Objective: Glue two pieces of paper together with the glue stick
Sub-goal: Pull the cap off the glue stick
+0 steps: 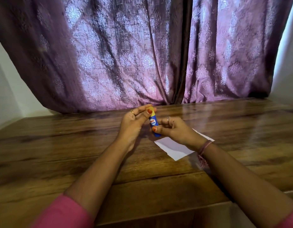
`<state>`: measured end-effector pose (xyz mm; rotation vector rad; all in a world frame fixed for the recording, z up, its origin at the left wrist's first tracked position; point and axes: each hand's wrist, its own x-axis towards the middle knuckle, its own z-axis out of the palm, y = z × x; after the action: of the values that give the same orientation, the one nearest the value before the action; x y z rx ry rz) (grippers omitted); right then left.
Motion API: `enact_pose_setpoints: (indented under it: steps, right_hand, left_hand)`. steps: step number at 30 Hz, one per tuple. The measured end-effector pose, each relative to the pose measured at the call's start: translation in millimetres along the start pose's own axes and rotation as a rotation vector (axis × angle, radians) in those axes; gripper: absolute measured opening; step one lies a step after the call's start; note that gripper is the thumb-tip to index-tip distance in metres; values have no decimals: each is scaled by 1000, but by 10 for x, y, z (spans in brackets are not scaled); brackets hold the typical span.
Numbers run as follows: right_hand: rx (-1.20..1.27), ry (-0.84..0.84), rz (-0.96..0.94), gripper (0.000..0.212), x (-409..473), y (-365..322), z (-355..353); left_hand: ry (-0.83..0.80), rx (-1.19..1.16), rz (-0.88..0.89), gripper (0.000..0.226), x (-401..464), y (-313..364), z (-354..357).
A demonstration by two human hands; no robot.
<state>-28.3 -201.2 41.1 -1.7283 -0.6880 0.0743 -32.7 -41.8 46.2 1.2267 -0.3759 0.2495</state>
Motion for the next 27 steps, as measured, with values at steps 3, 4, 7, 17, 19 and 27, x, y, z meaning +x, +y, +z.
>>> enact_pose_setpoints:
  steps: [3,4,7,17,19,27]
  right_hand:
    - [-104,86,-14,24,34,25,-12]
    - [-146,112,-23,25,49,38,-12]
    - [-242,183,-18,32,67,71,-36]
    - [-123,202,44,26,61,77,-100]
    - [-128,201,47,25,58,75,-108]
    - [-142,160,60,26,51,94,-87]
  left_hand:
    - [50,17,46,22,-2,-16,11]
    - [75,27,69,20,7,-18,19]
    - [213,36,160,19,67,44,-40]
    - [164,270,-108,17,156,-67,-512]
    - [136,328,-147,18,157,-138,-603]
    - [-173,911,-169,29,201,-292,-893]
